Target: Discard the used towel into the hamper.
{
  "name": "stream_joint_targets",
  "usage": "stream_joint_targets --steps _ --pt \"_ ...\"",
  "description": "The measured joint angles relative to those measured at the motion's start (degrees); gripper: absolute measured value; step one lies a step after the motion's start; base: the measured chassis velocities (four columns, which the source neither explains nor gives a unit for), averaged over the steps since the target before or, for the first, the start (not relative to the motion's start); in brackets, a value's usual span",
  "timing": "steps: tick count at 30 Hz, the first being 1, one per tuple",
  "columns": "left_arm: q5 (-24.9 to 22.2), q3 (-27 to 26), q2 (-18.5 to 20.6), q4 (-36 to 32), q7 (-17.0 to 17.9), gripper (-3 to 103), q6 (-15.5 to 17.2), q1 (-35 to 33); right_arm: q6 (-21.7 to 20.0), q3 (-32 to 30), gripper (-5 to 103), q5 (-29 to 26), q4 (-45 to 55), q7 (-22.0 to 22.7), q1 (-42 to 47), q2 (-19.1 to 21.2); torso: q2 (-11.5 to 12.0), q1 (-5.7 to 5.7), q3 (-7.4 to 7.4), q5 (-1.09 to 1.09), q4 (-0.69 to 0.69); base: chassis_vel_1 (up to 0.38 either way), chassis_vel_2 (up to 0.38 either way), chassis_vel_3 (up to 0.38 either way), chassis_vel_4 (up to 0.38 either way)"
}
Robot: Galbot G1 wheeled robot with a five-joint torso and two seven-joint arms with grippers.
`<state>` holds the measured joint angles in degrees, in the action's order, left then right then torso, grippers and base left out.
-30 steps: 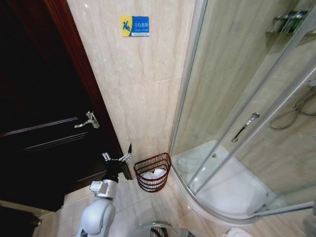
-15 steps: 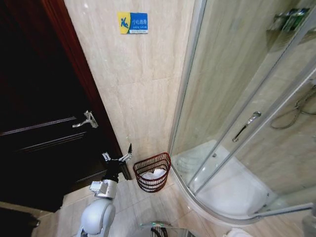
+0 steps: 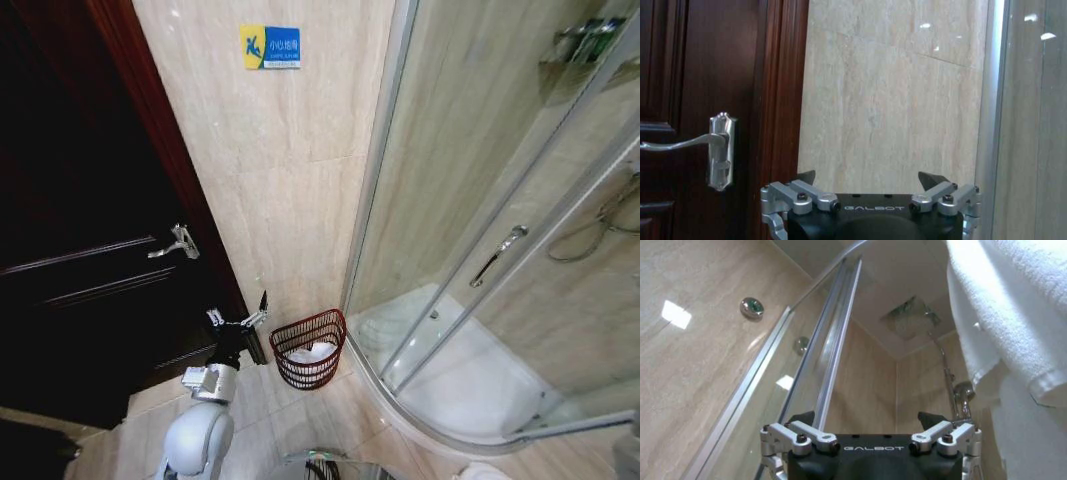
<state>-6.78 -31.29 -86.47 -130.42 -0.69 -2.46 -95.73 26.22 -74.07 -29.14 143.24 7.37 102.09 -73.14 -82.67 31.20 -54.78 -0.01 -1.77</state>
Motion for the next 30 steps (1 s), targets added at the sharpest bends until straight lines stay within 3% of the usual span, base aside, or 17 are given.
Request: stream_joint_targets --steps 24,30 --pt "0.0 0.0 0.0 0.0 0.0 100 0.0 0.0 0.0 0.2 100 -0.1 0.0 -0.1 -0.1 -0.1 -10.0 4.68 -5.41 0.01 0.0 0.0 0.0 0.0 0.0" --pt "0.0 0.0 0.0 0.0 0.0 100 0.0 0.0 0.0 0.4 100 0.0 0.0 -0.2 0.0 -0.3 -10.7 4.99 -5.78 0.0 0.0 0.0 0.0 0.0 0.0"
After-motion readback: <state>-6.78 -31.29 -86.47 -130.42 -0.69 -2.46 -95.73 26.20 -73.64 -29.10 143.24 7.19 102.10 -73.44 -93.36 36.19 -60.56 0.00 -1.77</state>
